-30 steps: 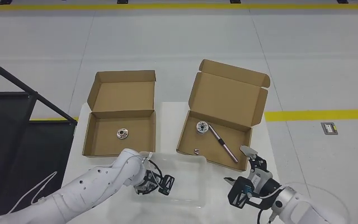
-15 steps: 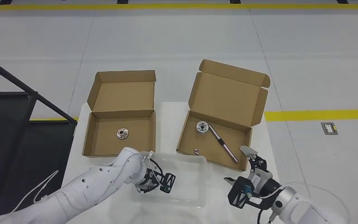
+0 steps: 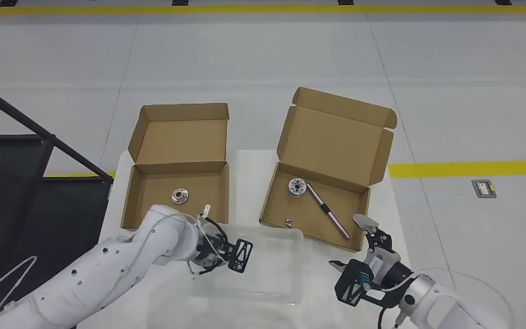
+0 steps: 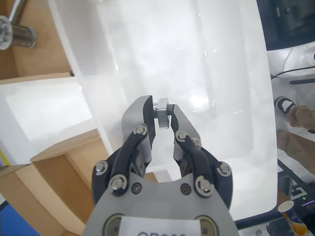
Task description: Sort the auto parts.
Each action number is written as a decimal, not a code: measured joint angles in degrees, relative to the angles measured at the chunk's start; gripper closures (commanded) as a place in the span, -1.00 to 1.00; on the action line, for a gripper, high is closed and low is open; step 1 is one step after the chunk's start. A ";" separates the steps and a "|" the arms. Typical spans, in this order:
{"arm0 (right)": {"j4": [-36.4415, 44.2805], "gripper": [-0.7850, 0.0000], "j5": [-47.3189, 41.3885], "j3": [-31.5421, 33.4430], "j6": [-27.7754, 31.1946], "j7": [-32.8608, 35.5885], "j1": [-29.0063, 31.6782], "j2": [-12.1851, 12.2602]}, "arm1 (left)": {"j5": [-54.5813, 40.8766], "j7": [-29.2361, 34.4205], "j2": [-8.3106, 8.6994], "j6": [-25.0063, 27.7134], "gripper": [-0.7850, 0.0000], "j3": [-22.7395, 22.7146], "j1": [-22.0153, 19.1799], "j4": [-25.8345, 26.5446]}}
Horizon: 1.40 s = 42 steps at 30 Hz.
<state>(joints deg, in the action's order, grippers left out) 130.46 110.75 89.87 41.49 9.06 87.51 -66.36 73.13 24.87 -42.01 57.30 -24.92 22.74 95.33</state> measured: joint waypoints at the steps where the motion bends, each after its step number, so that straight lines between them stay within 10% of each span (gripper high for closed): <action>1: 0.00 -1.00 0.00 0.00 0.00 0.00 0.00 0.00 | 0.09 0.02 1.01 -0.34 1.00 -1.52 0.72 1.15; 8: 0.00 -1.00 0.00 0.00 0.00 0.00 0.00 0.00 | 1.26 0.05 7.86 -2.27 1.00 -13.30 6.75 4.72; 15: 0.00 -1.00 0.00 0.00 0.00 0.00 0.00 0.00 | 4.61 -6.96 10.59 -4.30 1.00 -20.75 9.64 0.45; 29: 0.00 -1.00 0.00 0.00 0.00 0.00 0.00 0.00 | 14.18 -18.15 4.95 -5.75 1.00 -14.89 2.56 -13.01; 42: 0.00 -1.00 0.00 0.00 0.00 0.00 0.00 0.00 | 13.66 -17.07 3.86 -10.17 1.00 -13.34 4.98 -13.05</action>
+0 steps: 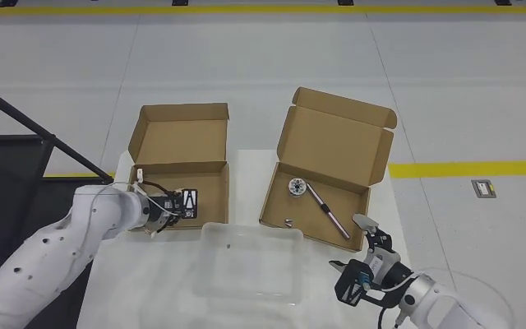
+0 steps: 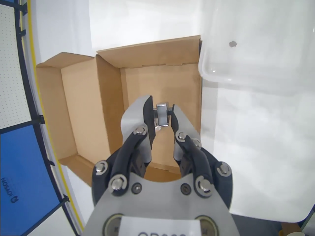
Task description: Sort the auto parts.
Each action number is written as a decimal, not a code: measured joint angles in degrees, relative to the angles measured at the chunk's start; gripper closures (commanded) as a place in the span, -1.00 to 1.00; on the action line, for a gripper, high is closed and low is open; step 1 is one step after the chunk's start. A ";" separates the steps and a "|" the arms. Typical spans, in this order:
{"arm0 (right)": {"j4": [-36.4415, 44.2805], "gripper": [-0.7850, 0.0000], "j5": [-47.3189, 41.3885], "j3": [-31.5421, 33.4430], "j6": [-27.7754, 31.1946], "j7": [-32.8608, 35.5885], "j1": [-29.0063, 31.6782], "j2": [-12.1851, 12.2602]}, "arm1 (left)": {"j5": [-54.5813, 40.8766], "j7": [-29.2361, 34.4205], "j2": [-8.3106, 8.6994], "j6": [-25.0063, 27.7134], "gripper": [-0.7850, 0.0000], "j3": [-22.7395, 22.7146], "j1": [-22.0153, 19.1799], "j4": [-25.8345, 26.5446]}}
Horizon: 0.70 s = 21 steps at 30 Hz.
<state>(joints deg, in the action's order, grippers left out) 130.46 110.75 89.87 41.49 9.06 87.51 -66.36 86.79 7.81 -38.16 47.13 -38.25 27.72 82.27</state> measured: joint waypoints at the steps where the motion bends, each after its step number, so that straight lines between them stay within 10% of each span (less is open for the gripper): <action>1: 0.00 -1.00 0.00 0.00 0.00 0.00 0.00 0.00 | -0.40 0.59 -0.49 -1.40 1.00 0.27 0.28 -0.35; 21: 0.00 -1.00 0.00 0.00 0.00 0.00 0.00 0.00 | -5.03 1.56 -11.09 -4.02 0.98 8.18 -6.15 -20.50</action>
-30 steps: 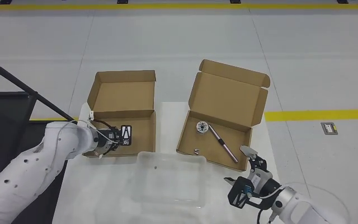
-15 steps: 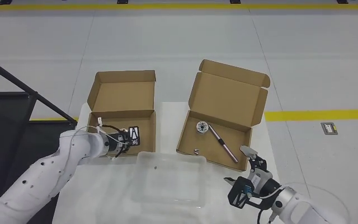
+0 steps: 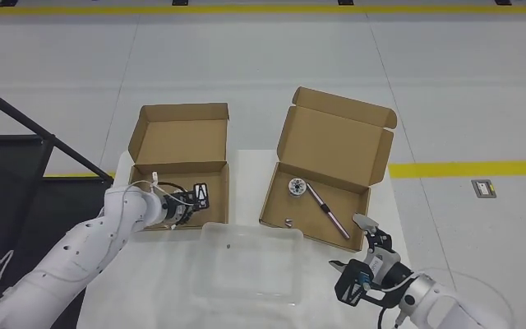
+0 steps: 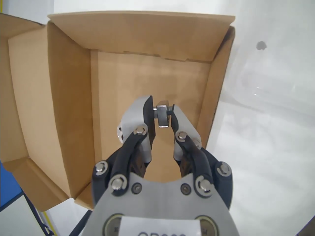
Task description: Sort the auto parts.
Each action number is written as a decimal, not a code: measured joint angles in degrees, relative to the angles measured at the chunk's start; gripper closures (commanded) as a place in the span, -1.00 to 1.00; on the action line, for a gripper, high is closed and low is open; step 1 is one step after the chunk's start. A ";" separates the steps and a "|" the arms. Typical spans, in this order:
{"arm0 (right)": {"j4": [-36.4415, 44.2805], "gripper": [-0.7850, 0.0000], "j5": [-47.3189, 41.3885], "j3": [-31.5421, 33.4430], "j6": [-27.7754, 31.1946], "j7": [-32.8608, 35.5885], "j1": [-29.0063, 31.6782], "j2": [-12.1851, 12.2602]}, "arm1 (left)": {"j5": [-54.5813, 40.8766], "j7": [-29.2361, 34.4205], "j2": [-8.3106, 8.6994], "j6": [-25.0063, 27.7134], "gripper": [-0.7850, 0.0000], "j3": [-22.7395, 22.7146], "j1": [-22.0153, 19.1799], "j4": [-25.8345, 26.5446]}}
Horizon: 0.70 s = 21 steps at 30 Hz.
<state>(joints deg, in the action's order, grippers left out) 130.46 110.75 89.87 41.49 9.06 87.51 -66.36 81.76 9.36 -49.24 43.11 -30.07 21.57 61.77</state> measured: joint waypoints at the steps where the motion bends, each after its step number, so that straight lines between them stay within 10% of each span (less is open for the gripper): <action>1: 0.00 -1.00 0.00 0.00 0.00 0.00 0.00 0.00 | -0.05 -0.05 -0.33 -0.50 0.66 0.08 -0.05 -0.59; 4: 0.00 -1.00 0.00 0.00 0.00 0.00 0.00 0.00 | -0.12 -0.33 -1.32 -0.99 0.09 0.33 -0.39 -2.18; 14: 0.00 -1.00 0.00 0.00 0.00 0.00 0.00 0.00 | -0.07 -2.36 -2.14 -2.12 0.02 -1.79 -0.36 -3.68; 21: 0.00 -1.00 0.00 0.00 0.00 0.00 0.00 0.00 | -0.26 -5.81 0.64 -2.80 0.01 -7.68 2.87 2.87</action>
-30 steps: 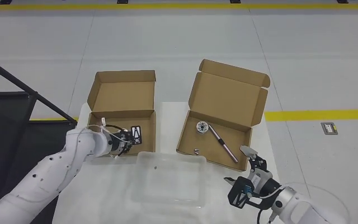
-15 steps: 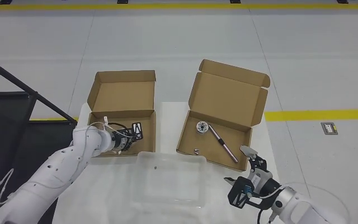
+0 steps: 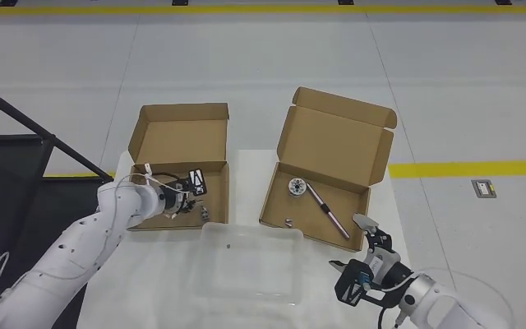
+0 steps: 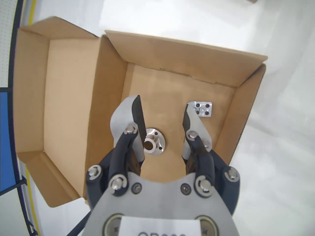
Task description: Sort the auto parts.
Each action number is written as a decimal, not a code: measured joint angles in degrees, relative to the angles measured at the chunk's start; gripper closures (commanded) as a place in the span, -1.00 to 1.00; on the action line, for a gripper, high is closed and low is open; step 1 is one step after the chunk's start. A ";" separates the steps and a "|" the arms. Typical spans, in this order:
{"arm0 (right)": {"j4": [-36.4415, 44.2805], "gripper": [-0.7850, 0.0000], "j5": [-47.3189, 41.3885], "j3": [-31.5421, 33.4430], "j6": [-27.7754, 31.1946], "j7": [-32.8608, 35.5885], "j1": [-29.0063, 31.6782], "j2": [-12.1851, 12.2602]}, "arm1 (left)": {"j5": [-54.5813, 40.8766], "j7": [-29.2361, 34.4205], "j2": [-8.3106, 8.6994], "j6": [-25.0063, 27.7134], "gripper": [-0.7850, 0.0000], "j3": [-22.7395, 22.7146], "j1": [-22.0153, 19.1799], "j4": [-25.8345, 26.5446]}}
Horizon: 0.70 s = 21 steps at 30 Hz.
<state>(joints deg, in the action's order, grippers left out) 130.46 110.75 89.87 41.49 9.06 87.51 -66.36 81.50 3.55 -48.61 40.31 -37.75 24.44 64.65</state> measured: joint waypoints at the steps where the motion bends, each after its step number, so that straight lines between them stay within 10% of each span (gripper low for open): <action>1: 0.00 -1.00 0.00 0.00 0.00 0.00 0.00 0.00 | -0.10 -0.43 0.59 -0.19 0.01 -1.14 0.81 1.40; 13: 0.00 -1.00 0.00 0.00 0.00 0.00 0.00 0.00 | -3.63 -11.79 9.09 -8.45 -0.23 -21.86 22.25 23.88; 21: 0.00 -1.00 0.00 0.00 0.00 0.00 0.00 0.00 | -1.00 -32.79 11.59 -14.08 -0.58 -32.72 37.35 31.01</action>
<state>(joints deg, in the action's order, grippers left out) 130.46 110.75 89.87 41.49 9.06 87.51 -66.36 80.50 -29.24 -37.02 26.23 -70.47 61.79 95.66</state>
